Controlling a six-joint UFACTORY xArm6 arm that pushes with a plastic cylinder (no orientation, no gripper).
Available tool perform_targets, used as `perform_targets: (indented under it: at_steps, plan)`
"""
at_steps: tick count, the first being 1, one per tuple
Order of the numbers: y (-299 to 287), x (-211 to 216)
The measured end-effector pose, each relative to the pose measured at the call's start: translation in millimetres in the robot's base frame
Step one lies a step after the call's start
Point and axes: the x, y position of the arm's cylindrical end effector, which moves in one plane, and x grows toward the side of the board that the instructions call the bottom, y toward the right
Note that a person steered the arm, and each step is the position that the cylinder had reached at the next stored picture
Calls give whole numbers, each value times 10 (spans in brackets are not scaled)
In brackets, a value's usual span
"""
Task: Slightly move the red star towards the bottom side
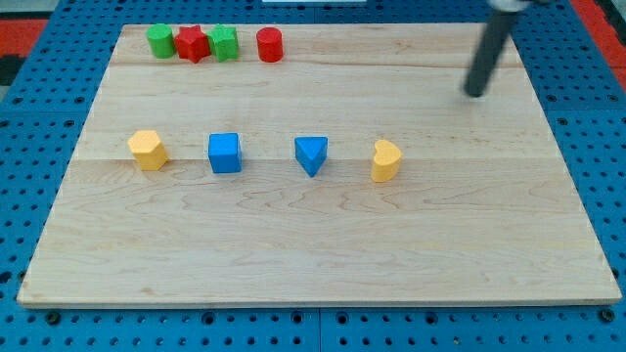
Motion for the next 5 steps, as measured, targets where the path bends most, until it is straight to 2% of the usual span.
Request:
perform_targets:
  at_steps: [1,5]
  plan:
    - [-1315,0]
    - [-2617,-5]
